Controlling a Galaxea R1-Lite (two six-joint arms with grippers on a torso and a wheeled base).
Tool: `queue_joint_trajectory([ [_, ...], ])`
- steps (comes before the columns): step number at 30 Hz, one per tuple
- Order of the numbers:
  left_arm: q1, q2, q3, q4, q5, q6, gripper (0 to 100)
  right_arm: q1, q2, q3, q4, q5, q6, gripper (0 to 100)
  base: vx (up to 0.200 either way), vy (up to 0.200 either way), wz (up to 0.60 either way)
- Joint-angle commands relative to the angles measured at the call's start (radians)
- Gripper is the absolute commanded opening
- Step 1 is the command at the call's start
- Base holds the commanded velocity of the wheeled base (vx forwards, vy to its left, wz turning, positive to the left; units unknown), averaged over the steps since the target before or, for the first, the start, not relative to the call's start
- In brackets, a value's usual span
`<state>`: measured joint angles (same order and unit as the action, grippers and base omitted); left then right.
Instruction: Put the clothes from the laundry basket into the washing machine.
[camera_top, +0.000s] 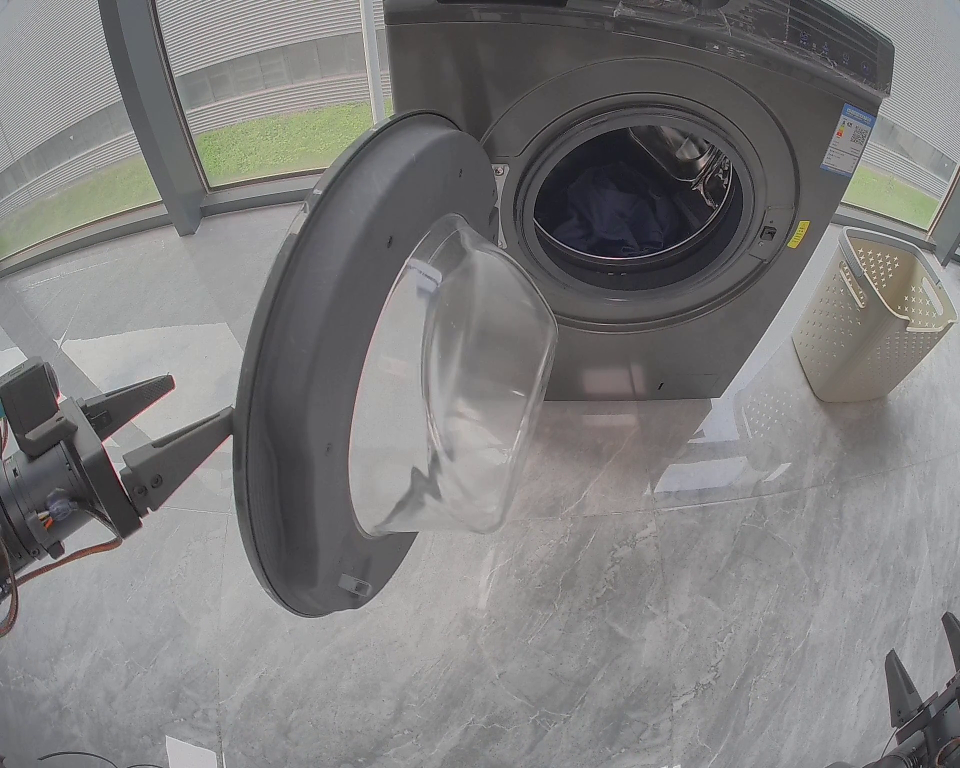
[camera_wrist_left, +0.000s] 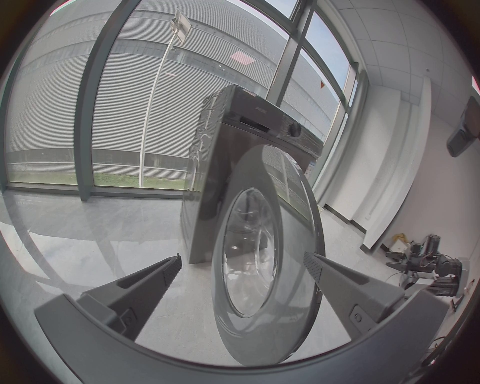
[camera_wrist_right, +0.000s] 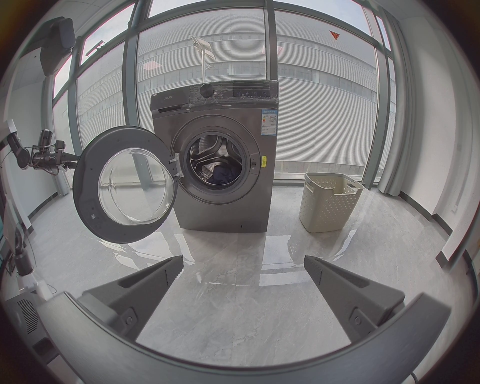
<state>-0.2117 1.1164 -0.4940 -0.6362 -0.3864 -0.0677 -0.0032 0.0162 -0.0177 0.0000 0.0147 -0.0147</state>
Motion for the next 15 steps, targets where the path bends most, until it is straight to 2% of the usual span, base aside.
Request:
queue_joint_trajectory([
  [1,-0.084,-0.001,0.000,0.000,0.004,-0.006,100,0.000,-0.013,0.016,0.000,0.001,-0.001,100,0.000,0.000,0.00],
  [5,-0.135,0.010,-0.003,0.004,0.012,-0.008,100,0.000,-0.013,0.016,0.000,0.001,-0.001,100,0.000,0.000,0.00],
  [8,-0.179,0.028,-0.012,0.001,0.038,-0.009,100,0.000,-0.013,0.016,0.000,0.001,-0.001,100,0.000,0.000,0.00],
  [15,-0.235,0.112,-0.063,-0.005,0.080,-0.011,100,0.000,-0.013,0.016,0.000,0.001,-0.001,100,0.000,0.000,0.00],
])
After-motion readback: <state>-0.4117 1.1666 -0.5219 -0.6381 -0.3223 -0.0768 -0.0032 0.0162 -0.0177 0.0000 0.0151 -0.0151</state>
